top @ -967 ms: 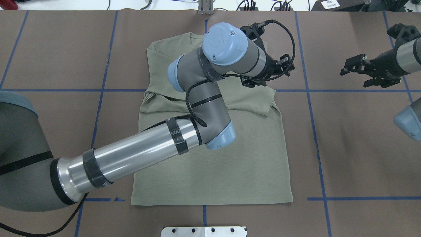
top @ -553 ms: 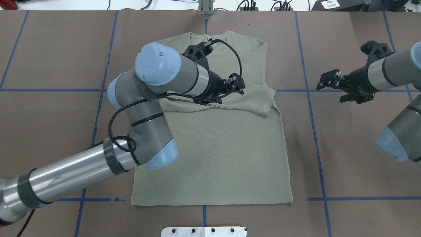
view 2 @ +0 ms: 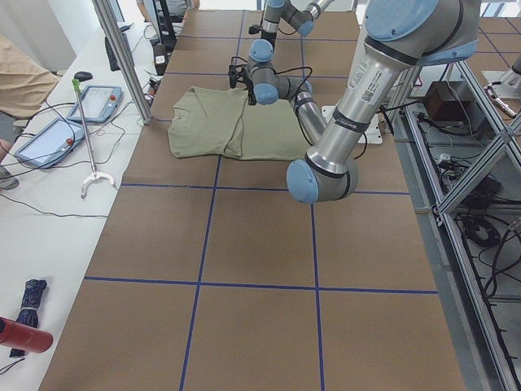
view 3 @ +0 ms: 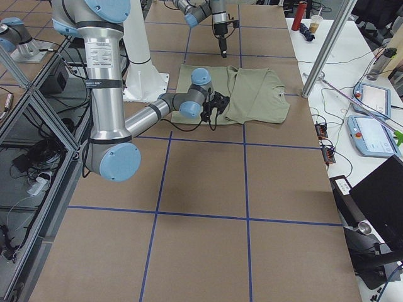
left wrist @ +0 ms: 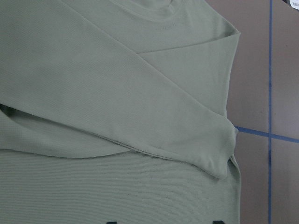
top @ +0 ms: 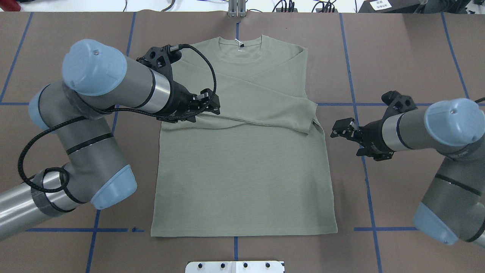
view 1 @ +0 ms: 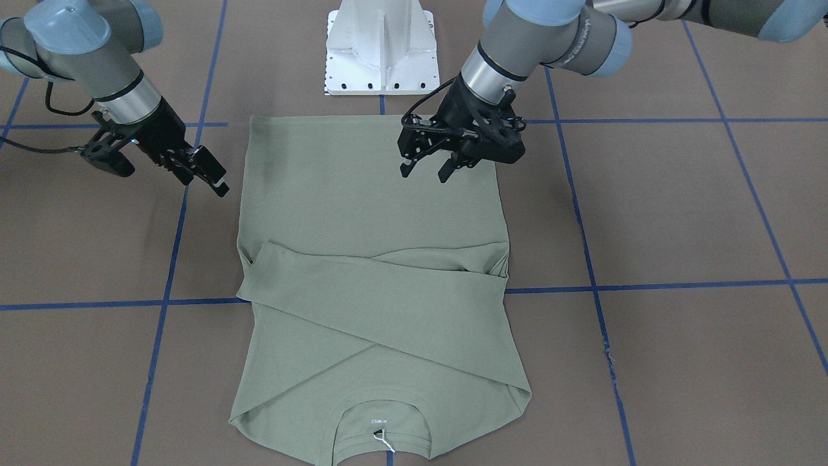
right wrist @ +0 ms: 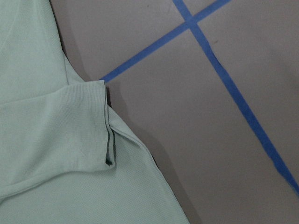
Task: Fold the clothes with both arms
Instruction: 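Move the right gripper to the nearest hem corner while the left gripper lowers, then position both grippers at the two hem corners and grasp them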
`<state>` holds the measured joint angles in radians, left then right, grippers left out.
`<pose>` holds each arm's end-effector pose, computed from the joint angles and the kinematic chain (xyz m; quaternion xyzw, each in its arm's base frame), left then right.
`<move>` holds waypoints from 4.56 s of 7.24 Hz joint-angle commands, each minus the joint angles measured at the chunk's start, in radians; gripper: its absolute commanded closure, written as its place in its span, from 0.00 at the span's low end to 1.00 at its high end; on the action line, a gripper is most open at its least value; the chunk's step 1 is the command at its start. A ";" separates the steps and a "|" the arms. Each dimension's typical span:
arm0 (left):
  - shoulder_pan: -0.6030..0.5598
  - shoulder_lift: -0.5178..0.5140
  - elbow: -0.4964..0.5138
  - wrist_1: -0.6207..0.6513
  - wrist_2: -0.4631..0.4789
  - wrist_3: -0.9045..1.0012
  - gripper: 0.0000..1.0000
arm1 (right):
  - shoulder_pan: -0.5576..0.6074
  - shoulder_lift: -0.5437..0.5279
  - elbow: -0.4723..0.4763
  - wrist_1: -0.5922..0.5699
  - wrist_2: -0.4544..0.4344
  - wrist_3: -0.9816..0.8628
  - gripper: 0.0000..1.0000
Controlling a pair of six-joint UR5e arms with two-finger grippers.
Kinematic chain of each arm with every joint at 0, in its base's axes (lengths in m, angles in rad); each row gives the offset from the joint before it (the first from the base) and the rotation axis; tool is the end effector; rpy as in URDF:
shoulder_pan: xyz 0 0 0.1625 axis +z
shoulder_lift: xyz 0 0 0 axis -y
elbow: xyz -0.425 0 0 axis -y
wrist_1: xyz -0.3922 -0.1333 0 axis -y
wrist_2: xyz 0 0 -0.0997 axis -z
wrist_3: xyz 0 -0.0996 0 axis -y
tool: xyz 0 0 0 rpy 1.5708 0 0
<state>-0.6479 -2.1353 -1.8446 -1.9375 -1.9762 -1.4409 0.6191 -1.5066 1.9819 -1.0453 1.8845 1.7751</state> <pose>0.4303 -0.4436 0.1696 0.0570 0.5765 -0.0964 0.8094 -0.3555 -0.3792 0.3743 -0.0365 -0.4920 0.2781 0.8242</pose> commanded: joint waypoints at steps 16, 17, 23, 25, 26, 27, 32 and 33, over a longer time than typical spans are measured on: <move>0.008 0.169 -0.163 0.113 -0.119 0.062 0.25 | -0.469 -0.115 0.144 -0.150 -0.277 0.448 1.00; 0.031 0.222 -0.201 0.108 -0.101 0.056 0.21 | -0.467 -0.116 0.167 -0.150 -0.277 0.448 1.00; 0.302 0.342 -0.231 0.106 0.054 -0.165 0.00 | -0.440 -0.113 0.178 -0.151 -0.275 0.445 1.00; 0.324 0.374 -0.213 0.104 0.056 -0.213 0.06 | -0.429 -0.112 0.183 -0.151 -0.265 0.439 1.00; 0.327 0.373 -0.202 0.104 0.056 -0.214 0.06 | -0.417 -0.109 0.183 -0.151 -0.251 0.437 1.00; 0.338 0.368 -0.181 0.106 0.057 -0.214 0.06 | -0.414 -0.109 0.181 -0.153 -0.249 0.435 1.00; 0.401 0.368 -0.150 0.106 0.060 -0.309 0.26 | -0.414 -0.109 0.181 -0.154 -0.249 0.435 1.00; 0.402 0.370 -0.153 0.106 0.062 -0.309 0.30 | -0.412 -0.109 0.181 -0.154 -0.249 0.435 1.00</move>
<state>-0.2497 -1.7668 -1.9953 -1.8320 -1.9161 -1.7440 0.2060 -1.6153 2.1629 -1.1995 1.6352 2.2105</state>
